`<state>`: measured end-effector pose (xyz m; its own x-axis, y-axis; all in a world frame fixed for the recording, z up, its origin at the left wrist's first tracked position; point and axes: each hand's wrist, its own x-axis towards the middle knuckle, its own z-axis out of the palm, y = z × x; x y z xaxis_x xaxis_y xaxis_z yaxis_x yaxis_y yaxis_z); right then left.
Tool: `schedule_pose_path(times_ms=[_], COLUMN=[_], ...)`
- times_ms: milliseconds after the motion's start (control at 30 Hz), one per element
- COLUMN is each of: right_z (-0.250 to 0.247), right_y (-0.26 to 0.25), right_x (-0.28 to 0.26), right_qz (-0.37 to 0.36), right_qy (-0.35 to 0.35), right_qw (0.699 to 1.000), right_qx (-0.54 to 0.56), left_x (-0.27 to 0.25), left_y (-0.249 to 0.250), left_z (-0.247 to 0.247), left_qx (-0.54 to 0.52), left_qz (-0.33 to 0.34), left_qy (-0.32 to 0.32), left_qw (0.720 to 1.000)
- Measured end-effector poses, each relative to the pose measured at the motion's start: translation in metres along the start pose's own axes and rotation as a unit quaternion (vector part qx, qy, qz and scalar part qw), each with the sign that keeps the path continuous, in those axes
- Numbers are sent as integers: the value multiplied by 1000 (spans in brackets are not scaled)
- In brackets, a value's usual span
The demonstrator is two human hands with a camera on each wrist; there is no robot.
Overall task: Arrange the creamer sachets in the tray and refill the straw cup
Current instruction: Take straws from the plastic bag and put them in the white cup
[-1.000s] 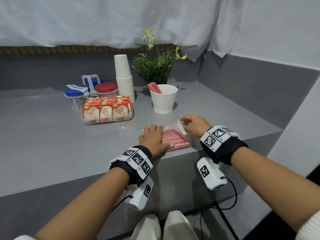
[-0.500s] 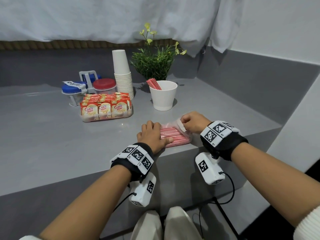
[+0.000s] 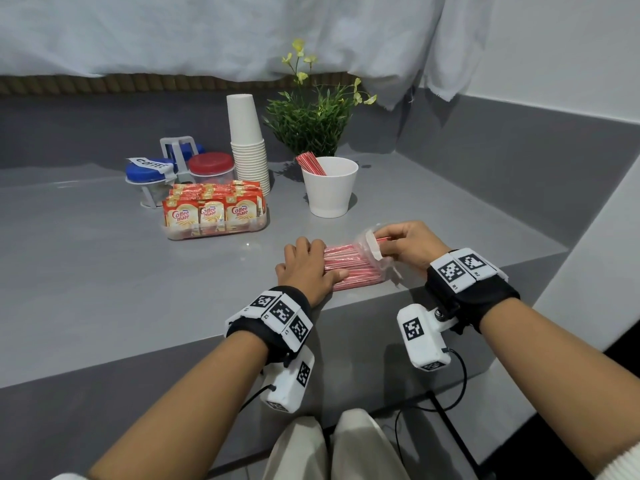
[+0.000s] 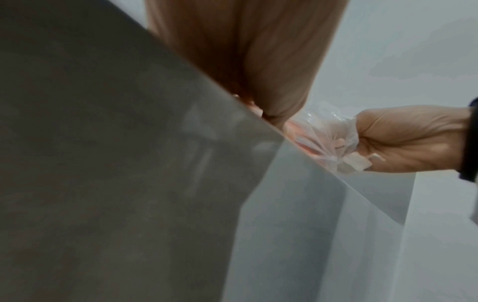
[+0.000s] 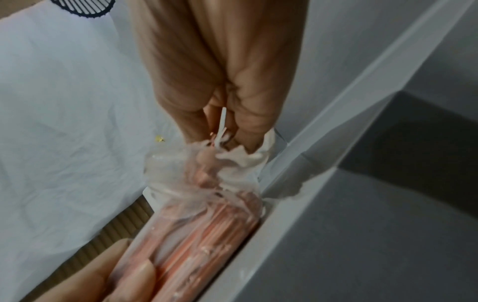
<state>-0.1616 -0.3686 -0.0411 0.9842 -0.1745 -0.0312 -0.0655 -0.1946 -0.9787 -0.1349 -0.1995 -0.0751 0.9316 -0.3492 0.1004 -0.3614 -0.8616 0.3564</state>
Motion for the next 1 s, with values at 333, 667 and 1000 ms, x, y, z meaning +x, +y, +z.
schedule_pose_path(times_ms=[333,667,1000], right_z=[4,16,6], right_y=[1,-3,-17], right_x=[-2,-4,5], right_qz=[-11,67,1], right_qy=[12,35,119], right_qw=[999,952,943], right_qx=[-30,297,310], left_x=[-2,-5,-5], left_y=[-2,-2,-5], left_z=[7,8,9], left_qx=[20,16,28], left_qz=[6,8,11], left_qy=[31,36,28], left_qw=[999,999,999])
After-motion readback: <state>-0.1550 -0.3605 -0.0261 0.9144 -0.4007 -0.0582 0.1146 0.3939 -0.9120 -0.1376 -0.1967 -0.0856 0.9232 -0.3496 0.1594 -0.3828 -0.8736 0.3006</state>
